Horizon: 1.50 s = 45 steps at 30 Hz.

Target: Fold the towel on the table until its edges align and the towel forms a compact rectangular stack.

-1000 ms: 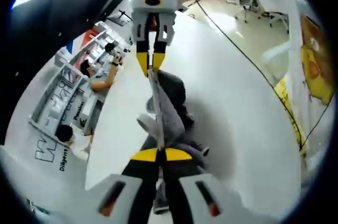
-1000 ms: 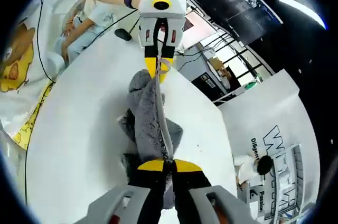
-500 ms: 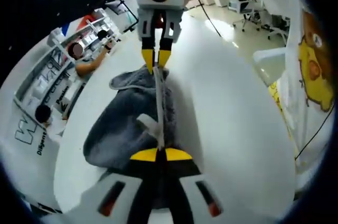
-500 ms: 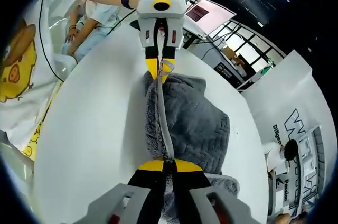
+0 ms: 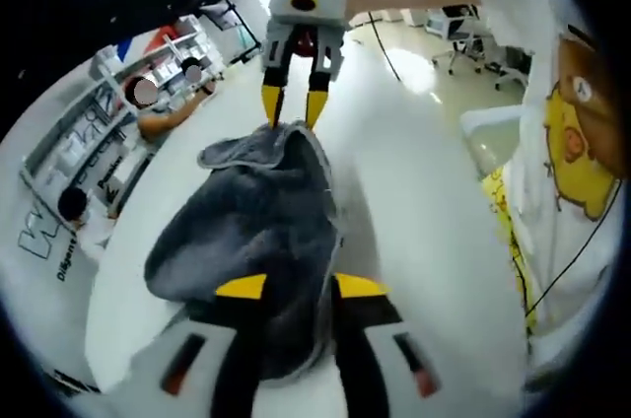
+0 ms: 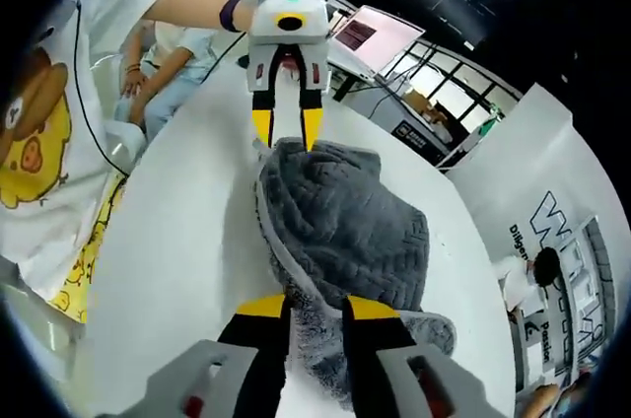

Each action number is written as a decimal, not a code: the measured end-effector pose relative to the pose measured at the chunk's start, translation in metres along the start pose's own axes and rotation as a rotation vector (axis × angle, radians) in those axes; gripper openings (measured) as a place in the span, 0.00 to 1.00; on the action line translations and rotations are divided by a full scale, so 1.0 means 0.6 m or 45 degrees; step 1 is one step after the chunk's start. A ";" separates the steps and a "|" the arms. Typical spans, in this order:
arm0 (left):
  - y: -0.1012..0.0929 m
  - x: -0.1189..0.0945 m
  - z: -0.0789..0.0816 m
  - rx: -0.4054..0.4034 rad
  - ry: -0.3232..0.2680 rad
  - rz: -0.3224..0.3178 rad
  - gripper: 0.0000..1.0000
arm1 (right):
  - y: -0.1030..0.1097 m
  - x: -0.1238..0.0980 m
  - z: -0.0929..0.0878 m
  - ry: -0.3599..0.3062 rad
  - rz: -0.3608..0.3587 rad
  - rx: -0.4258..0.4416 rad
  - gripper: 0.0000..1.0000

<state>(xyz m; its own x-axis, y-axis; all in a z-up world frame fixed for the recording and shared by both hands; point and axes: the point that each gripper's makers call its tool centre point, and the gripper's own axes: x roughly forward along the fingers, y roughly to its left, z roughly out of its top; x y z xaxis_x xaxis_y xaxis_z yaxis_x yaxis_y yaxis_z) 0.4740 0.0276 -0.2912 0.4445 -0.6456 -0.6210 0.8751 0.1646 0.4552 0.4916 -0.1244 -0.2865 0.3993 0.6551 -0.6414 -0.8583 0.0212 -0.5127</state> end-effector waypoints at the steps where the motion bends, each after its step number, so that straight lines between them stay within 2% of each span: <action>1: -0.002 -0.009 0.002 -0.013 -0.024 0.011 0.33 | 0.005 -0.007 0.002 -0.009 -0.004 0.005 0.26; 4: -0.012 -0.038 0.005 -0.085 -0.085 0.050 0.43 | 0.024 -0.029 0.010 -0.066 -0.026 0.063 0.30; 9: -0.035 -0.087 -0.008 -0.195 -0.139 0.113 0.52 | 0.063 -0.070 0.009 -0.149 -0.075 0.250 0.34; 11: -0.049 -0.106 -0.017 -0.231 -0.158 0.140 0.58 | 0.078 -0.085 0.001 -0.157 -0.107 0.331 0.37; 14: -0.078 -0.132 -0.033 -0.275 -0.188 0.173 0.65 | 0.104 -0.100 -0.015 -0.138 -0.125 0.341 0.46; 19: -0.117 -0.152 -0.065 -0.366 -0.204 0.206 0.74 | 0.148 -0.124 -0.045 -0.145 -0.167 0.467 0.60; 23: -0.135 -0.165 -0.093 -0.494 -0.203 0.255 0.82 | 0.173 -0.138 -0.067 -0.153 -0.180 0.602 0.67; 26: -0.152 -0.170 -0.112 -0.644 -0.188 0.239 0.90 | 0.185 -0.149 -0.084 -0.135 -0.190 0.680 0.75; 28: -0.158 -0.173 -0.120 -0.721 -0.178 0.231 0.93 | 0.190 -0.155 -0.089 -0.136 -0.191 0.708 0.80; 31: -0.156 -0.180 -0.119 -0.742 -0.206 0.254 0.99 | 0.195 -0.161 -0.092 -0.133 -0.198 0.730 0.88; 40: -0.168 -0.190 -0.122 -0.806 -0.199 0.261 0.99 | 0.211 -0.161 -0.094 -0.105 -0.159 0.767 0.97; 45: -0.164 -0.193 -0.126 -0.821 -0.214 0.273 0.99 | 0.199 -0.157 -0.103 -0.073 -0.150 0.806 0.99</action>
<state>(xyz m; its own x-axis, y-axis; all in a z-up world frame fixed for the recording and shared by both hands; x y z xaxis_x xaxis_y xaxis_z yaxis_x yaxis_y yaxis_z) 0.3506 0.1426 -0.3123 0.6298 -0.6473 -0.4293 0.7335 0.6775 0.0546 0.3714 -0.2299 -0.3226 0.4994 0.6603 -0.5609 -0.8409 0.5253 -0.1303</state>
